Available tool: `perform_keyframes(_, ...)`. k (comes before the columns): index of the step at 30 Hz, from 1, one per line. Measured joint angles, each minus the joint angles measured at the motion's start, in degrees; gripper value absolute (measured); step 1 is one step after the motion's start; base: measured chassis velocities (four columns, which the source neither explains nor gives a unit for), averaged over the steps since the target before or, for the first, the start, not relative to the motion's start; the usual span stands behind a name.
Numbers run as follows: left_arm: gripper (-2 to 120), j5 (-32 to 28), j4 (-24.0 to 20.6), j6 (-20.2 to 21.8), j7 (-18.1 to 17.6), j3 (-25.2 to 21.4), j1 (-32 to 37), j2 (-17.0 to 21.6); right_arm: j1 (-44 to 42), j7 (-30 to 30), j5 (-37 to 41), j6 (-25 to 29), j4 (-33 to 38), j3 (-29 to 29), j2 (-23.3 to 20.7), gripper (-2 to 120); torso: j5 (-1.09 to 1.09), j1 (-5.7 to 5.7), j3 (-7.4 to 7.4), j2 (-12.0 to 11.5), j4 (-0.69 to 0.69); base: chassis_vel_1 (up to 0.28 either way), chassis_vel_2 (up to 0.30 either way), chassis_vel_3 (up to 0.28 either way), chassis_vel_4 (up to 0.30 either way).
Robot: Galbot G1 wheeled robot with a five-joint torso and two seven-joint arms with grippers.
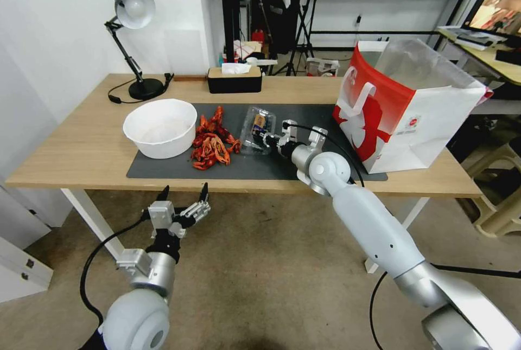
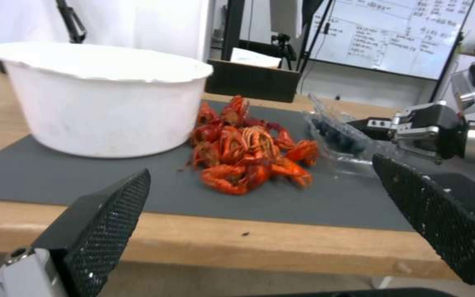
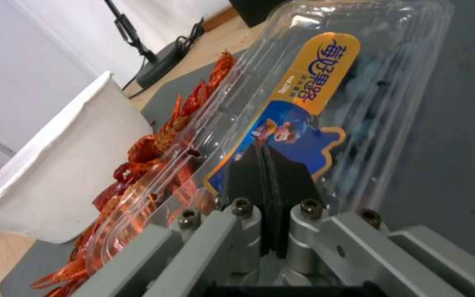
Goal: Close the takeout container lid, then place the container into the takeout bag.
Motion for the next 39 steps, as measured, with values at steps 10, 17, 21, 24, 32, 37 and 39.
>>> perform_keyframes(10, 100, -4.83, 0.11, 1.39, -0.42, 2.15, -5.02, 2.59, 1.30, 0.39, 0.19, -0.88, 0.76, -2.32, -1.39, 0, 0.00, 0.00, 0.00, 0.00, 0.00, 0.000, 0.000, 0.000, 0.000)
perform_keyframes(17, 100, -18.06, 1.37, 1.93, 3.42, 3.89, -12.43, 7.10, 3.66, 2.90, 0.93, -4.76, 3.59, -4.81, -4.79, 0, 0.00, -0.01, 0.00, 0.00, -0.01, 0.000, 0.000, 0.000, 0.000)
perform_keyframes(21, 100, -21.54, 1.90, 1.80, 5.04, 3.92, -14.24, 8.22, 4.31, 4.74, 2.48, -6.89, 4.85, -5.35, -5.52, 0, 0.00, -0.01, 0.00, 0.00, -0.01, 0.000, 0.000, 0.000, 0.000)
perform_keyframes(24, 100, -25.90, 2.25, 1.66, 7.29, 3.98, -16.17, 9.34, 5.26, 6.17, 3.18, -8.73, 5.22, -5.96, -5.94, 0, 0.01, -0.02, -0.01, 0.00, 0.00, 0.000, 0.000, 0.000, 0.000)
perform_keyframes(32, 100, -29.98, 2.65, 1.31, 10.25, 4.30, -17.33, 9.81, 6.23, 6.98, 3.65, -10.21, 5.22, -6.46, -6.02, 0, 0.00, -0.01, 0.00, 0.00, 0.00, 0.000, 0.000, 0.000, 0.000)
perform_keyframes(37, 100, -35.79, 3.49, 1.01, 13.40, 5.23, -19.92, 10.39, 7.52, 7.93, 4.33, -11.34, 5.19, -7.38, -6.03, 0, 0.00, -0.01, -0.01, 0.00, 0.01, 0.000, 0.000, 0.000, 0.000)
perform_keyframes(39, 100, -36.74, 3.72, 1.00, 13.89, 5.36, -20.75, 10.50, 7.75, 7.98, 4.43, -11.40, 5.07, -7.57, -5.95, 0, -0.01, -0.01, -0.01, 0.00, 0.00, 0.000, 0.000, 0.000, 0.000)
